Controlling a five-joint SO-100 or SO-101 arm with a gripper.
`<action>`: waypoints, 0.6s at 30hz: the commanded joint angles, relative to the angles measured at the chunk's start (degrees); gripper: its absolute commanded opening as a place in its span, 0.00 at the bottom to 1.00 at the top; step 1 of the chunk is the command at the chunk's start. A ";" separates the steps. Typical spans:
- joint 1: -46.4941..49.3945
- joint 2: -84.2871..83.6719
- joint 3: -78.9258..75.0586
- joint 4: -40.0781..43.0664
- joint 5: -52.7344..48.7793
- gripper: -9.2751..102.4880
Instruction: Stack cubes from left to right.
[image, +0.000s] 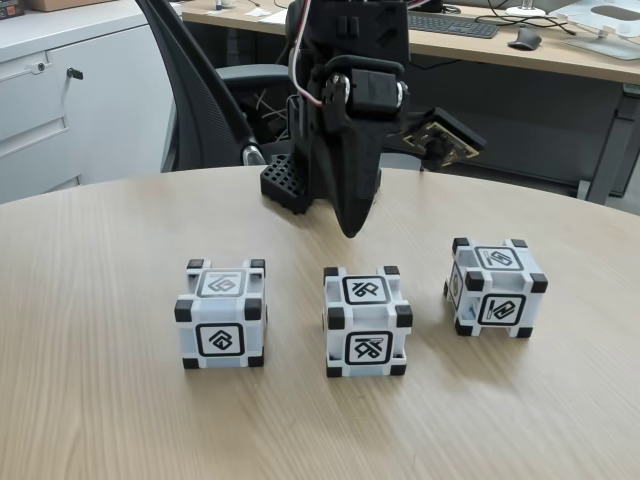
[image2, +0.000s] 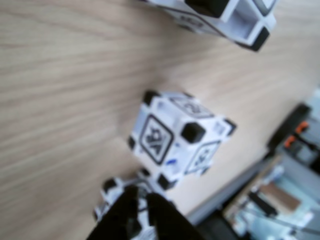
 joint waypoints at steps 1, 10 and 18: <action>0.62 0.26 -0.18 -0.18 0.09 0.08; 0.62 0.26 -0.18 -0.18 0.00 0.08; 0.26 0.26 -0.18 -0.35 -0.97 0.08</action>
